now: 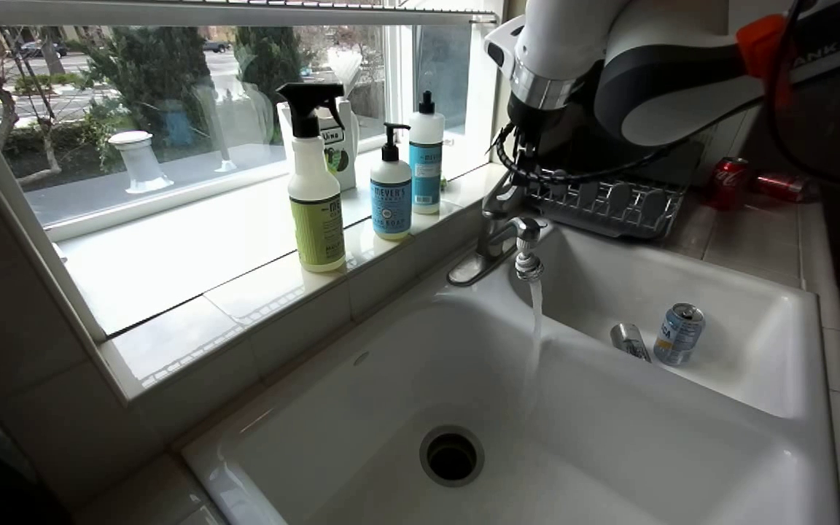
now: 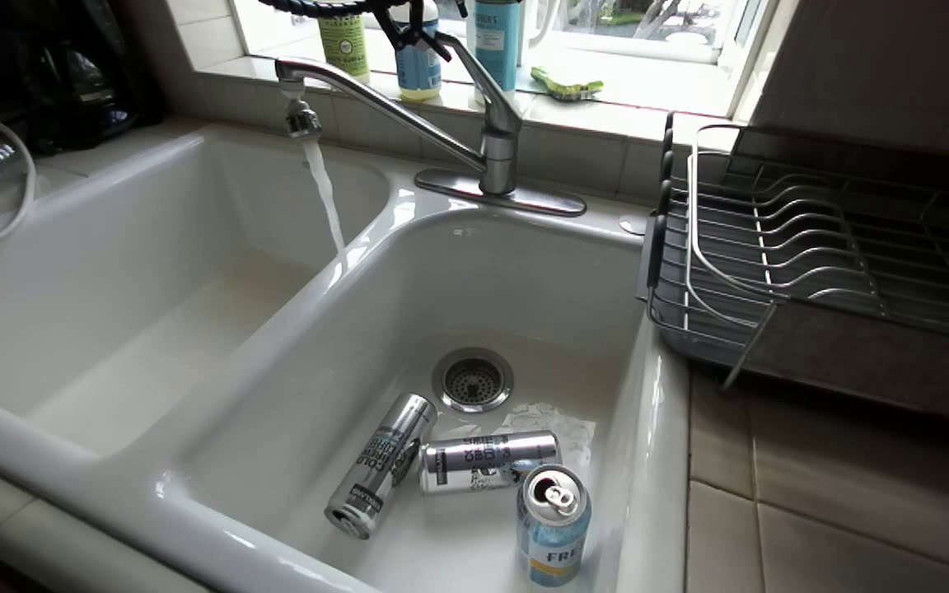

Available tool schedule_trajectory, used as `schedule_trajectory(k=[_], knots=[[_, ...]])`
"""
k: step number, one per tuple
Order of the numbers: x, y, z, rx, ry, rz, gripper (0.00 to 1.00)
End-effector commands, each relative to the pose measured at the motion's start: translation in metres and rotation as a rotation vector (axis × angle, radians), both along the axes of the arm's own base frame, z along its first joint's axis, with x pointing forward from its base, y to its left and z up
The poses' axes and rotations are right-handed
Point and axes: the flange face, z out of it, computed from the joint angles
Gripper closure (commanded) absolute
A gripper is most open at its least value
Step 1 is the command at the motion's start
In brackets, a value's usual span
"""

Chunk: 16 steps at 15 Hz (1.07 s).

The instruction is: Push the faucet to the left then push the faucet handle upwards.

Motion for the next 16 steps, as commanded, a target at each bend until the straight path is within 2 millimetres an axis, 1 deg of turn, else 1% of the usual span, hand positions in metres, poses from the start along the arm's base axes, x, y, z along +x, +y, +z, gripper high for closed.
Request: schedule_trajectory(k=[1, 5, 7, 9, 12, 16], knots=[[0.013, -0.016, 0.03, -0.023, -0.063, -0.026, 0.0], [0.005, -0.008, 0.023, 0.042, -0.008, -0.047, 0.0], [0.0, -0.004, 0.023, 0.078, 0.013, -0.072, 0.0], [-0.004, 0.001, 0.025, 0.135, 0.031, -0.087, 0.0], [-0.008, 0.005, 0.032, 0.18, 0.051, -0.115, 0.0], [-0.015, 0.009, 0.037, 0.249, 0.117, -0.161, 0.0]])
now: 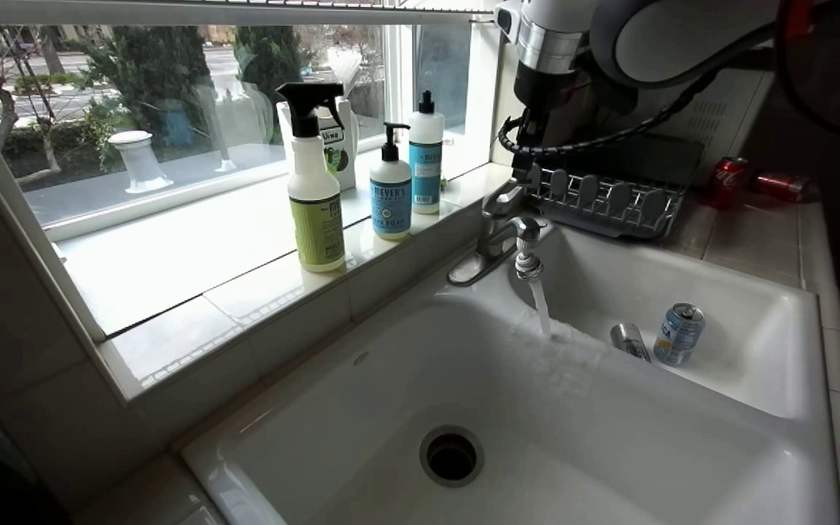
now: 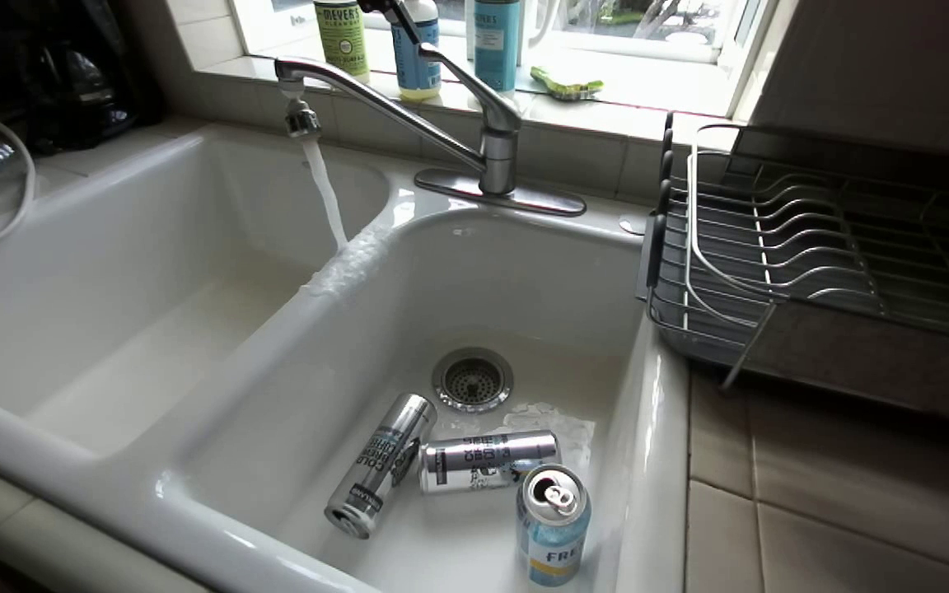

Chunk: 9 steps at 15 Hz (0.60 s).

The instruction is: Push the faucet to the left then push the faucet handle upwards.

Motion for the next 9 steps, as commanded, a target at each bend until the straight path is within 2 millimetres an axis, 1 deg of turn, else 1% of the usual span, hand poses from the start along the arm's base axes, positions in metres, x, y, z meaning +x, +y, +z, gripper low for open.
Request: schedule_trajectory(k=[1, 5, 9], knots=[[-0.009, 0.007, 0.006, 0.082, 0.071, -0.022, 0.0], [-0.018, 0.013, 0.012, 0.156, 0.101, -0.048, 0.0], [-0.036, 0.023, 0.025, 0.246, 0.104, -0.077, 0.0]])
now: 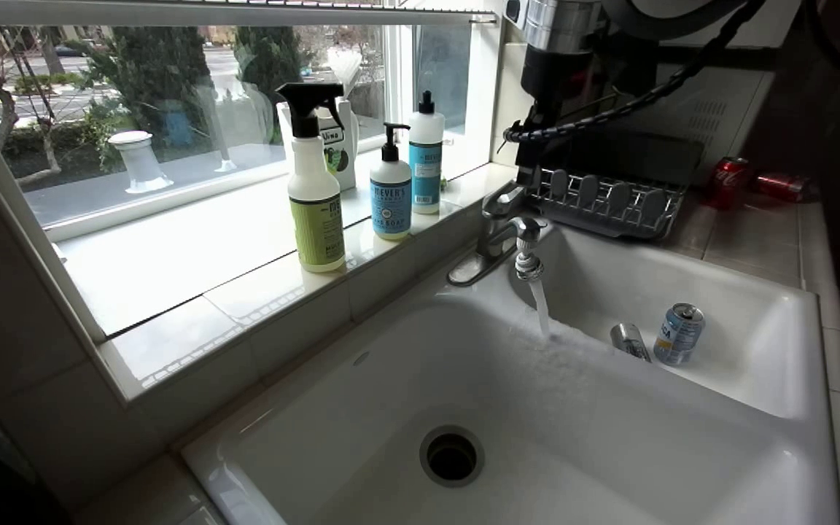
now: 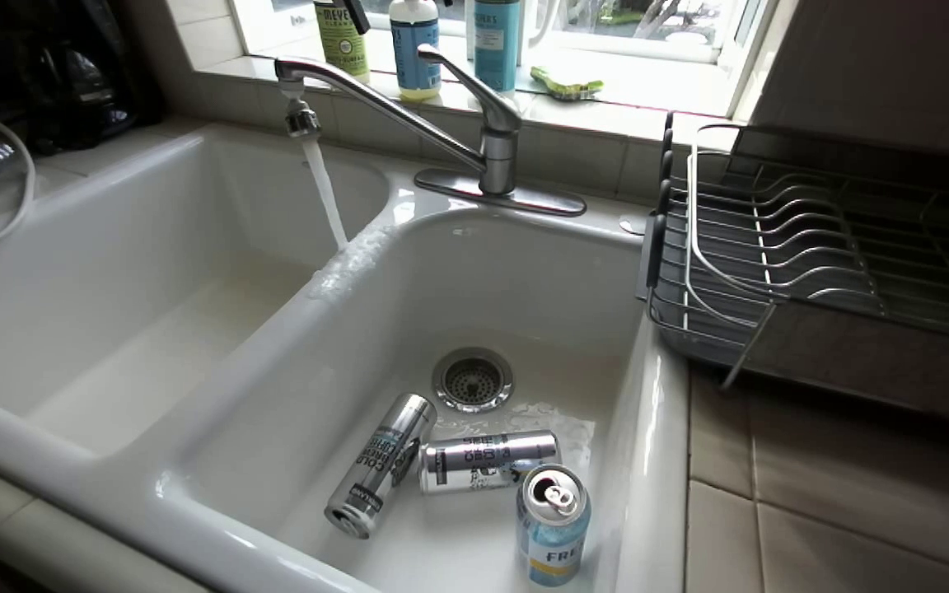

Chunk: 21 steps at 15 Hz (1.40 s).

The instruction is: Push the faucet to the left then push the faucet handle upwards.

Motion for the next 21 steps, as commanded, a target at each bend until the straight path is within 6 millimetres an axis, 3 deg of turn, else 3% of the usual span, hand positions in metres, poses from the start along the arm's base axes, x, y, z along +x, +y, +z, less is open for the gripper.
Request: schedule_trajectory(k=[1, 7, 12, 21], knots=[[-0.024, 0.012, 0.014, 0.09, 0.022, -0.013, 0.0], [-0.062, 0.042, 0.028, 0.207, 0.013, 0.025, 0.0], [-0.1, 0.059, 0.024, 0.23, 0.015, 0.02, 0.0], [-0.152, 0.07, 0.017, 0.241, 0.007, 0.028, 0.0]])
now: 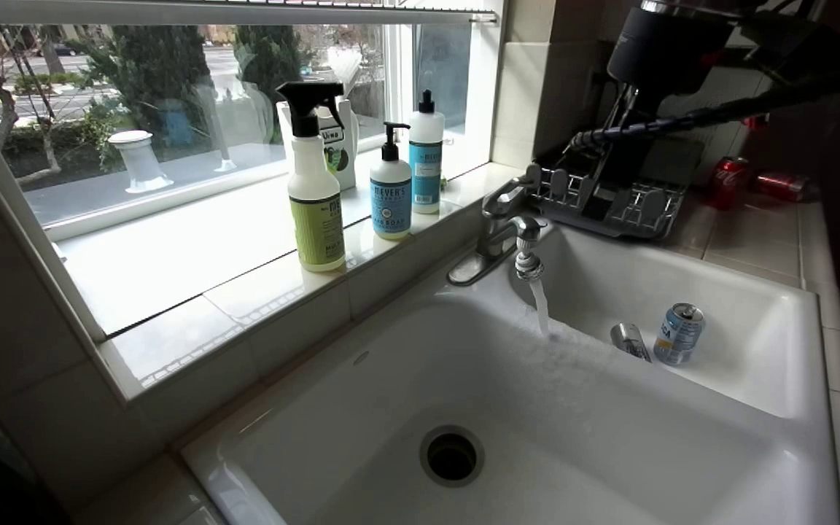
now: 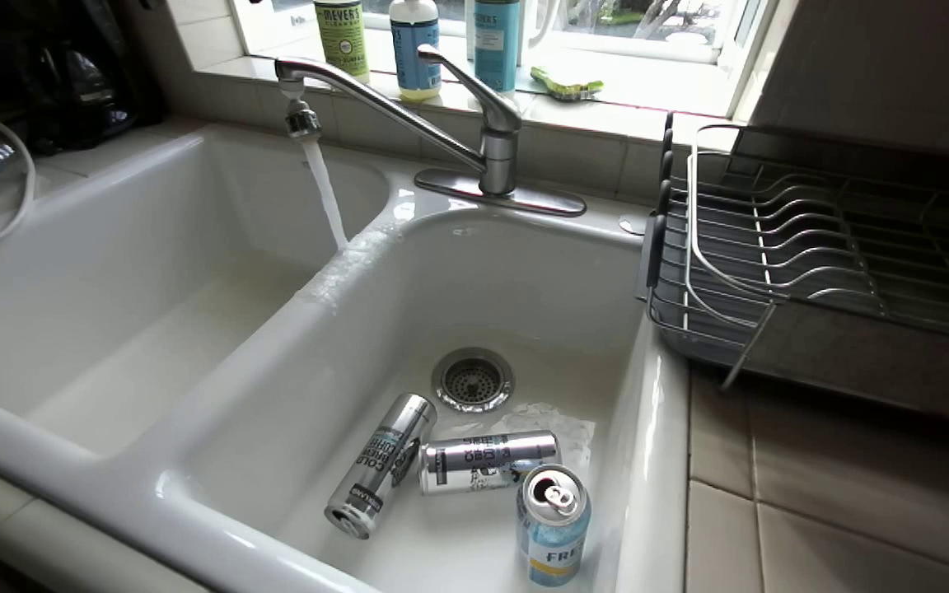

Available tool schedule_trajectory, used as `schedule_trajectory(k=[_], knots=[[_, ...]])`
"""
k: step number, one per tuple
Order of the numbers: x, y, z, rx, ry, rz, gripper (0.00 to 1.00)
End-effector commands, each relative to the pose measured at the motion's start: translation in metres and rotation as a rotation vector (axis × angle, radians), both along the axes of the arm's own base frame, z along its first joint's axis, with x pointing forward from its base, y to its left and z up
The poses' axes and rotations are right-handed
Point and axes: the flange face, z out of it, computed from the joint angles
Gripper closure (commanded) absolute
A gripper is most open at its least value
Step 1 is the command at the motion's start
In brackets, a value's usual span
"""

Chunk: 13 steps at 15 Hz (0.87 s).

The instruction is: Push the faucet to the left then push the faucet handle upwards.

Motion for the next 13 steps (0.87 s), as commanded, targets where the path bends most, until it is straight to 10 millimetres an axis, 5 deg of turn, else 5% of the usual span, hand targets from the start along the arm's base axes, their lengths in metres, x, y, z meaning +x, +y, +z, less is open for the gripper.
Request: schedule_trajectory(k=[1, 8, 9, 13], knots=[[-0.027, 0.002, -0.003, 0.026, -0.017, -0.016, 0.0], [-0.049, -0.002, -0.002, 0.016, -0.043, -0.033, 0.0], [-0.037, -0.002, 0.002, 0.001, -0.023, -0.017, 0.0], [-0.042, -0.003, 0.002, 0.002, -0.028, -0.024, 0.0]])
